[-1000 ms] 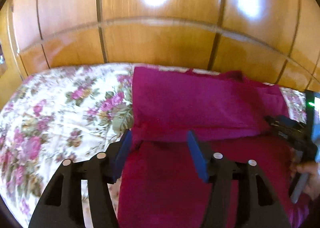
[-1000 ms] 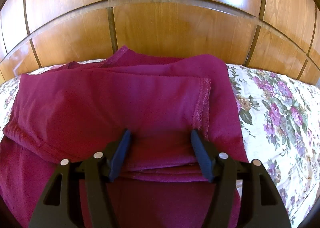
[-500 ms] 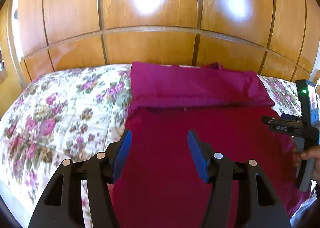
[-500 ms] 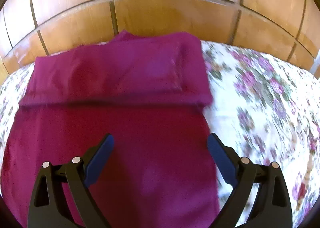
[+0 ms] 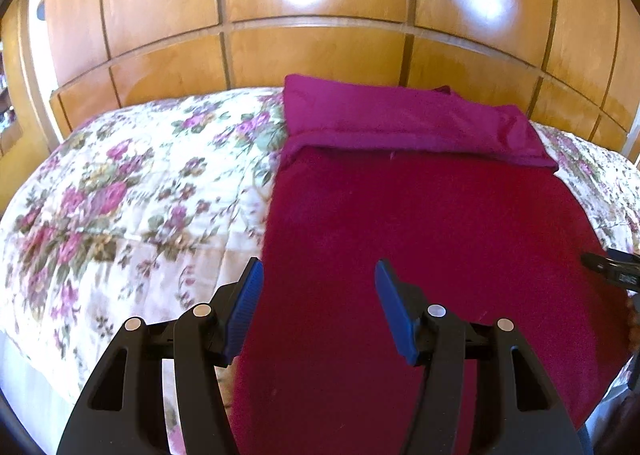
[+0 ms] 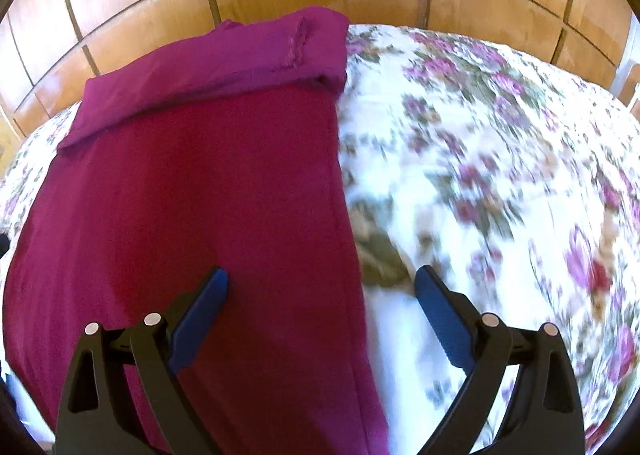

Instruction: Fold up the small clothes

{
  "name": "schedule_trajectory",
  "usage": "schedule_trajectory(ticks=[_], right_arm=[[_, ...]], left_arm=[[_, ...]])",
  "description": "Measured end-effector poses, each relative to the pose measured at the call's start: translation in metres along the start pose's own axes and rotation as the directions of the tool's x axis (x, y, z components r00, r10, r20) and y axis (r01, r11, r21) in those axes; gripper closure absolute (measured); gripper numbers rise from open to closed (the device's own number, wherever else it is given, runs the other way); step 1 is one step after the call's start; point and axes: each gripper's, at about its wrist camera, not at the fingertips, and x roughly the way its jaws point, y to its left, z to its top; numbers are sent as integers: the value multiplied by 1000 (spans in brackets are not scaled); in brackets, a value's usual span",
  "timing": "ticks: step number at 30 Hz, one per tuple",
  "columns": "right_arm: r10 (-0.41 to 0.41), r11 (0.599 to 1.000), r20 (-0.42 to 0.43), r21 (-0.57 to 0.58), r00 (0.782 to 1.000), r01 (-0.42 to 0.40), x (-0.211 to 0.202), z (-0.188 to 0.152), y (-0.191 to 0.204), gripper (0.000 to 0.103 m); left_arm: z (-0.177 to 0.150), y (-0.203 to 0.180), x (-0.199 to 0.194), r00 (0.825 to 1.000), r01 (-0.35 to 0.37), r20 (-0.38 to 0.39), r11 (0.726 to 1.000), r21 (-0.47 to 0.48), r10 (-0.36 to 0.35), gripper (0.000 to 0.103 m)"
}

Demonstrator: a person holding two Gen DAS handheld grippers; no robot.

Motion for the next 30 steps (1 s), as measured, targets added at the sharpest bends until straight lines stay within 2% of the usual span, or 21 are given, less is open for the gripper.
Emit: schedule_trajectory(ticks=[6,9,12,14,17,18,19,20,21,22,24,26,30], right_arm=[[110,991,-36,76,993,-107,-27,-29,-23,9],[150,985,-59,94,987,-144,-41,-47,-32,10],[158,985,-78,84,984,-151,-50,-58,-35,21],[156,986,-94,67,983,-150,-55,-65,-33,41],[178,984,-124,25,976,-176,-61,-70,-26,67],[196,980,-145,-5,970,-199,-62,-72,-20,73],[199,978,-153,-24,968,-205,-63,-73,-16,86],[195,978,-153,-41,969,-203,-65,-73,-12,93],[207,975,-149,-48,967,-216,-67,-70,-7,94],[230,971,-139,-38,963,-237,-69,-66,-6,95],[278,959,-100,-22,955,-282,-76,-57,-3,95],[332,943,-40,7,942,-332,-83,-38,-2,95],[375,922,51,85,926,-378,-74,5,-6,95]], left_arm=[[-26,32,-1,997,-10,-71,997,-72,5,46],[-43,48,-4,992,39,-118,991,-130,-54,46],[-58,56,-15,986,93,-123,980,-174,-115,46],[-65,54,-23,981,122,-128,977,-176,-145,46],[-72,47,-32,969,175,-142,970,-171,-200,57],[-75,43,-34,966,185,-151,970,-159,-209,66],[-76,40,-35,966,183,-156,973,-138,-204,71],[-77,37,-36,968,178,-157,976,-121,-196,80],[-77,36,-38,967,184,-155,976,-116,-201,91],[-75,37,-38,965,196,-153,973,-126,-214,93],[-65,44,-44,947,271,-126,944,-187,-296,95],[-49,48,-54,928,343,-67,913,-220,-365,95],[-11,48,-51,910,406,5,888,-214,-415,95]])
